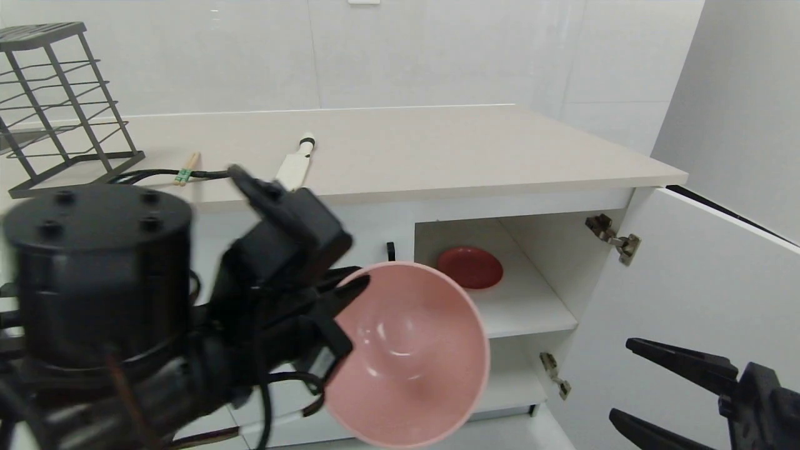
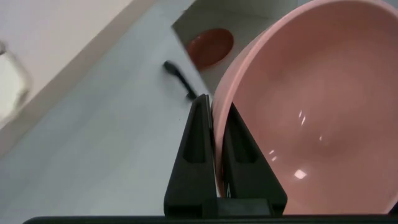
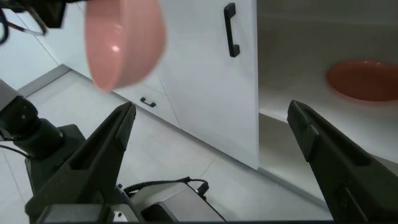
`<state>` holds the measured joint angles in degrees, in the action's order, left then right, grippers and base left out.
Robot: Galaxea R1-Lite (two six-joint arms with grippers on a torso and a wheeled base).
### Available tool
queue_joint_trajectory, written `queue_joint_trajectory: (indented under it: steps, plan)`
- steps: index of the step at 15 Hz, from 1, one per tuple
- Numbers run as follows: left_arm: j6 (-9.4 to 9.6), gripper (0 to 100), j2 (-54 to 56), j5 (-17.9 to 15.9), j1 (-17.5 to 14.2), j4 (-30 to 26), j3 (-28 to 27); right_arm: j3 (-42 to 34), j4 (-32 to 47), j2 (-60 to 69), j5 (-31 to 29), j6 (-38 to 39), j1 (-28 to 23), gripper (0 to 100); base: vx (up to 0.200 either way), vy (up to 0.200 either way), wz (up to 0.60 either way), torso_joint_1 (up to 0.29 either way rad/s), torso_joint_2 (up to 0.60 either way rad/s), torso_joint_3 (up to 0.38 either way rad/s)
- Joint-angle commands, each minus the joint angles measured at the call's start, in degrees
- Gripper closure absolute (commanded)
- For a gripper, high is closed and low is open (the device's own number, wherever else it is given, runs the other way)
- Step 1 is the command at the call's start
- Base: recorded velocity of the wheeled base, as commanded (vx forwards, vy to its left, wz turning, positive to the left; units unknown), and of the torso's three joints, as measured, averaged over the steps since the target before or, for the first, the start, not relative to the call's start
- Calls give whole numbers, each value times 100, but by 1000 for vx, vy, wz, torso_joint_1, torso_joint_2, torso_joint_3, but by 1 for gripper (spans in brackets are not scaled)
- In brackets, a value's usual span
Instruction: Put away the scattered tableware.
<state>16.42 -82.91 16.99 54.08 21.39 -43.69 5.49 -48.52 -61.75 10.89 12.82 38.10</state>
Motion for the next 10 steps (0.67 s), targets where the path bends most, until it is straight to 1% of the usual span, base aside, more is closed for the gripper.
queue_joint_trajectory:
  steps: [1,2,3,4,5,8,10]
  plan:
    - [-139,100,-1623,542,674,216,-746,49,-8,-154,1,1,-4,0,0,0,0,0,0,0]
    - [-139,100,-1852,656,797,225,-904,119,0,-285,-16,1,-30,0,0,0,0,0,0,0]
    - [-139,100,-1940,718,841,225,-983,146,0,-356,-104,10,-48,0,0,0,0,0,0,0]
    - [-139,100,-2089,902,885,216,-1106,242,0,-549,-429,10,-65,0,0,0,0,0,0,0]
    - [-130,100,-2177,999,885,225,-1133,304,0,-655,-667,10,-65,0,0,0,0,0,0,0]
    - [-139,100,-2230,1043,885,225,-1142,304,0,-997,-1220,10,-118,0,0,0,0,0,0,0]
    - [-130,100,-2379,1043,885,251,-1326,313,0,-1331,-1291,1,-109,0,0,0,0,0,0,0]
